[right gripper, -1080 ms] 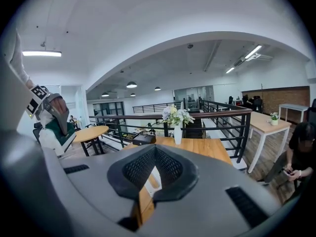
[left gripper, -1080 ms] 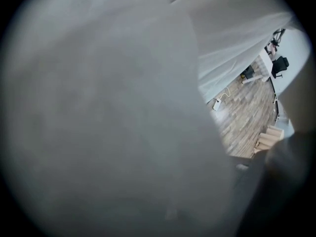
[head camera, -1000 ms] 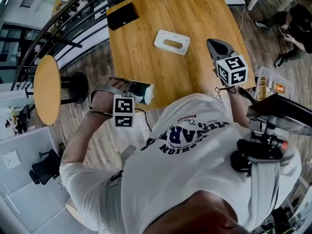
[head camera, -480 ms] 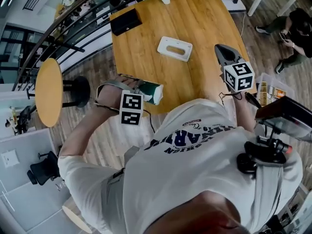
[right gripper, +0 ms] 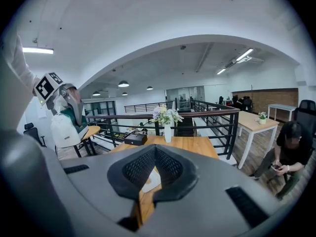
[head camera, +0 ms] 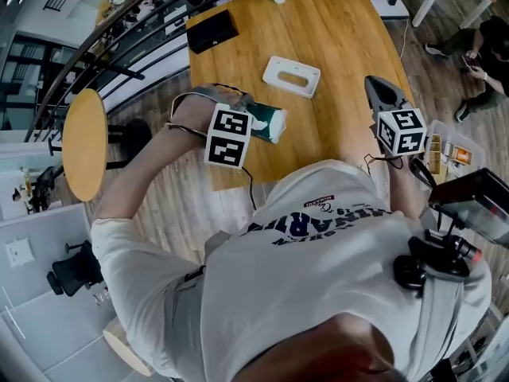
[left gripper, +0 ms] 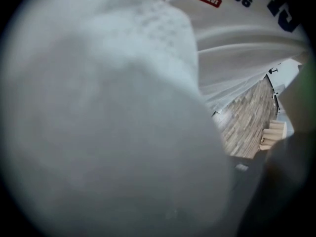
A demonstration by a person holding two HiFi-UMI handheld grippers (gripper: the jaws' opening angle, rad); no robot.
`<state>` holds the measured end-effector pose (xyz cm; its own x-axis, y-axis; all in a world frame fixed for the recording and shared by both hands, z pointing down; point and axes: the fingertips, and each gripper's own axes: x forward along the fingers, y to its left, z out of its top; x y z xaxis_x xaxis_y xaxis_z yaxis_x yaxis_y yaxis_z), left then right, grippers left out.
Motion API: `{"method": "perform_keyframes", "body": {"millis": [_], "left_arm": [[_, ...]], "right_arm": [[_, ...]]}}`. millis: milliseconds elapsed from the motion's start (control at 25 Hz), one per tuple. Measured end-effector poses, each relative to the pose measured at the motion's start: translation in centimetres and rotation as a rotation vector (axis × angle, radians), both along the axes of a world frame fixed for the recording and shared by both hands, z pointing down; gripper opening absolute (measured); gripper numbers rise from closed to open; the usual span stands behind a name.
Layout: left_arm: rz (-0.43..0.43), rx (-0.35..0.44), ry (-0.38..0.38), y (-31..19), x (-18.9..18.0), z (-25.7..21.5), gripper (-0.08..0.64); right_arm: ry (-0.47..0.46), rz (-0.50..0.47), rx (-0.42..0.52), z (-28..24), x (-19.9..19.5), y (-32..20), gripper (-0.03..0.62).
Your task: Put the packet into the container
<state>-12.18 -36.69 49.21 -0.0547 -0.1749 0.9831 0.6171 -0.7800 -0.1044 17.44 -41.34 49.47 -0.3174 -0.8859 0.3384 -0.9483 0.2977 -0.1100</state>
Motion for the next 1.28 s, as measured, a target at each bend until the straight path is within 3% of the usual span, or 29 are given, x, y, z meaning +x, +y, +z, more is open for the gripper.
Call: {"method": "perform_keyframes", "body": {"millis": [760,1000,1280], "left_arm": [[0.017,-0.011,0.019,-9.1,6.0,2.7,0.257],[-0.021,-0.042,0.036,-13.1,8.1,4.0,0.256],[-0.029,-0.006,0.047,-17.3,10.6,4.9,0.256]], "right_arm": [[-0.020,0.109,-0.008,1.5,3.2,2.2,0.006],[-0.026,0.149,-0.012,2.2,4.5,2.4,0.006],[-0.037,0.214,-0.018,2.3,6.4,4.6,0.006]]}}
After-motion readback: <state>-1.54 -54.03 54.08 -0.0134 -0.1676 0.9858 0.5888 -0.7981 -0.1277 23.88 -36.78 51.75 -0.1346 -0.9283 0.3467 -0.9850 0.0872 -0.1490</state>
